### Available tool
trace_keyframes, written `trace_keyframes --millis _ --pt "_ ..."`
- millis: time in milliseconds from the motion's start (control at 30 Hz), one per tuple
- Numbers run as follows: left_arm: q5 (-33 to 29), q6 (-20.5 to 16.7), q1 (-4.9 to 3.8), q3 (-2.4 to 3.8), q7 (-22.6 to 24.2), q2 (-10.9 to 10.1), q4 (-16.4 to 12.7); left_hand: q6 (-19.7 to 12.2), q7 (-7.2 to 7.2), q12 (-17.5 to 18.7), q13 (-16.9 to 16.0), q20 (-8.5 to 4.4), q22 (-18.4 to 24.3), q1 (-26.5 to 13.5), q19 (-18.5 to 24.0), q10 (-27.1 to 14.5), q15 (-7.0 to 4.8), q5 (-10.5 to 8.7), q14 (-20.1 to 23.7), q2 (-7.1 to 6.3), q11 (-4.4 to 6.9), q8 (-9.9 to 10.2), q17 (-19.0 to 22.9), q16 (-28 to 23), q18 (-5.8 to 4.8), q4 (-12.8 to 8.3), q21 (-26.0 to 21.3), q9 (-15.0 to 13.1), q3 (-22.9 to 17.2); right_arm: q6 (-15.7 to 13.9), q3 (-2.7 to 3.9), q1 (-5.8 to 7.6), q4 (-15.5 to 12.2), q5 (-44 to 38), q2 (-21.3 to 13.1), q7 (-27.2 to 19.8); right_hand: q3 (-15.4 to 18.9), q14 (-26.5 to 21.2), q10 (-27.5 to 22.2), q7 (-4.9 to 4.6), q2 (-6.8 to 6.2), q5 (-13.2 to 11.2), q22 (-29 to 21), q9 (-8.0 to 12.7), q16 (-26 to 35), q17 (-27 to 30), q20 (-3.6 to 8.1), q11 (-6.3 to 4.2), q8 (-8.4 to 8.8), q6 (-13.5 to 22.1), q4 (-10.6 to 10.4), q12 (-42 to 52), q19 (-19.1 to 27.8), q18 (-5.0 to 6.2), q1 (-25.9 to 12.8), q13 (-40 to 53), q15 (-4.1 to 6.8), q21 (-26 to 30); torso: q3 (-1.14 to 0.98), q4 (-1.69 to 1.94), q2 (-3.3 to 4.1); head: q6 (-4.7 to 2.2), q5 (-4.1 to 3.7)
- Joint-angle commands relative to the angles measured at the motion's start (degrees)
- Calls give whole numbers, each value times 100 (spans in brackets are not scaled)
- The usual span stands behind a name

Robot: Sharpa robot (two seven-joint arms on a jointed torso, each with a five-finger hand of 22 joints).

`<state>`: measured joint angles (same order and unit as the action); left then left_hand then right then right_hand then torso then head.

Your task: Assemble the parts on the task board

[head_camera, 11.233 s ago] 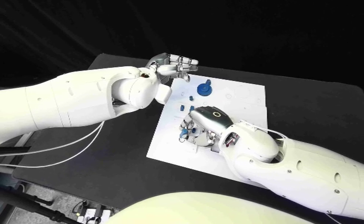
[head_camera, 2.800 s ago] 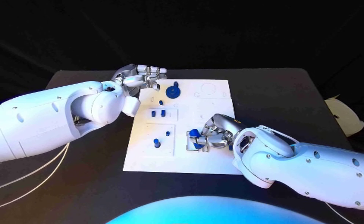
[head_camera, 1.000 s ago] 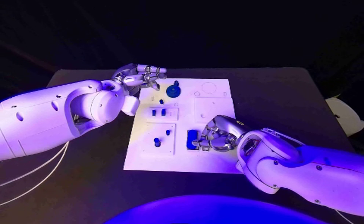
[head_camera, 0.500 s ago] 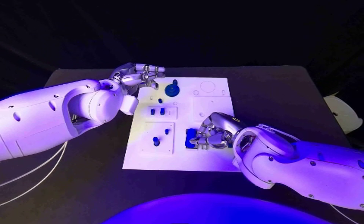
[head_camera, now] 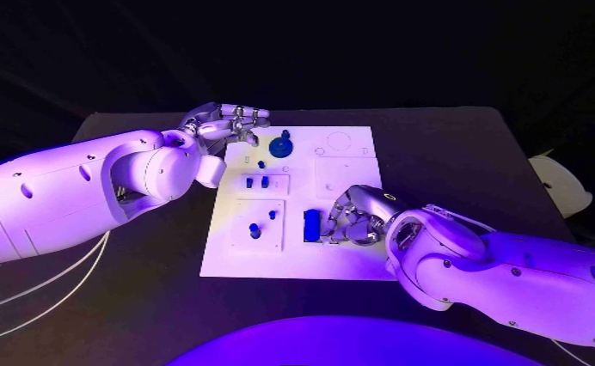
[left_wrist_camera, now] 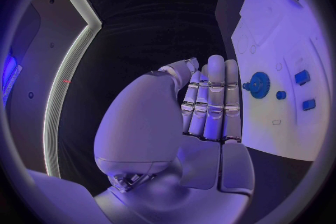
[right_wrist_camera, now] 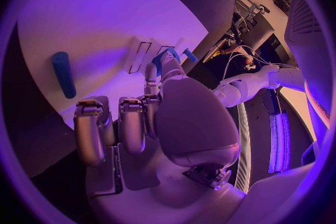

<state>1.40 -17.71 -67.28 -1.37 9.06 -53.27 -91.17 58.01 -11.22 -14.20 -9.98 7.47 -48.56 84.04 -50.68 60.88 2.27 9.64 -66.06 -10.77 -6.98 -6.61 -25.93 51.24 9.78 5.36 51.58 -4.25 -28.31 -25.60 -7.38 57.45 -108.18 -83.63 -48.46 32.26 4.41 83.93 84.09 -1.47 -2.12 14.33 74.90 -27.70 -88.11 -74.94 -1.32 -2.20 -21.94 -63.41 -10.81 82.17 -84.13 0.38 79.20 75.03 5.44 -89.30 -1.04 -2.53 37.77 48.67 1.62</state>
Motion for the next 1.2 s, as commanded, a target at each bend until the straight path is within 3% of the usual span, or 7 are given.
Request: trace_keyframes --millis 33,800,1200 --pt "-7 81 -3 4 20 7 -9 -34 12 -35 -10 34 8 11 24 -43 9 2 42 54 0 -28 5 -21 75 -4 -28 2 13 119 4 -3 6 -170 -13 131 3 534 195 22 41 5 1499 -9 -17 -1170 45 -40 -16 -9 -39 -18 -571 -29 -42 861 28 -34 0 4 3 5 1" --pt "-7 89 -3 3 12 -6 -13 -34 12 -35 -10 34 8 11 24 -43 9 2 42 54 0 -28 5 -21 75 -4 -28 2 13 -45 8 -4 -180 -58 -60 -54 44 537 214 17 -7 116 1506 -21 -22 -1180 48 -37 -14 -40 -152 5 -583 -35 -160 884 29 -59 7 5 0 5 15" --pt "-7 91 -3 3 12 -2 -14 -34 12 -35 -10 34 8 11 24 -43 9 2 42 54 0 -28 5 -21 75 -4 -28 2 13 -23 7 -4 32 1 139 -57 59 537 220 17 -10 114 1505 -27 -22 -1181 47 -36 -14 -47 -209 13 -580 -34 -214 892 28 -55 6 5 1 11 12"
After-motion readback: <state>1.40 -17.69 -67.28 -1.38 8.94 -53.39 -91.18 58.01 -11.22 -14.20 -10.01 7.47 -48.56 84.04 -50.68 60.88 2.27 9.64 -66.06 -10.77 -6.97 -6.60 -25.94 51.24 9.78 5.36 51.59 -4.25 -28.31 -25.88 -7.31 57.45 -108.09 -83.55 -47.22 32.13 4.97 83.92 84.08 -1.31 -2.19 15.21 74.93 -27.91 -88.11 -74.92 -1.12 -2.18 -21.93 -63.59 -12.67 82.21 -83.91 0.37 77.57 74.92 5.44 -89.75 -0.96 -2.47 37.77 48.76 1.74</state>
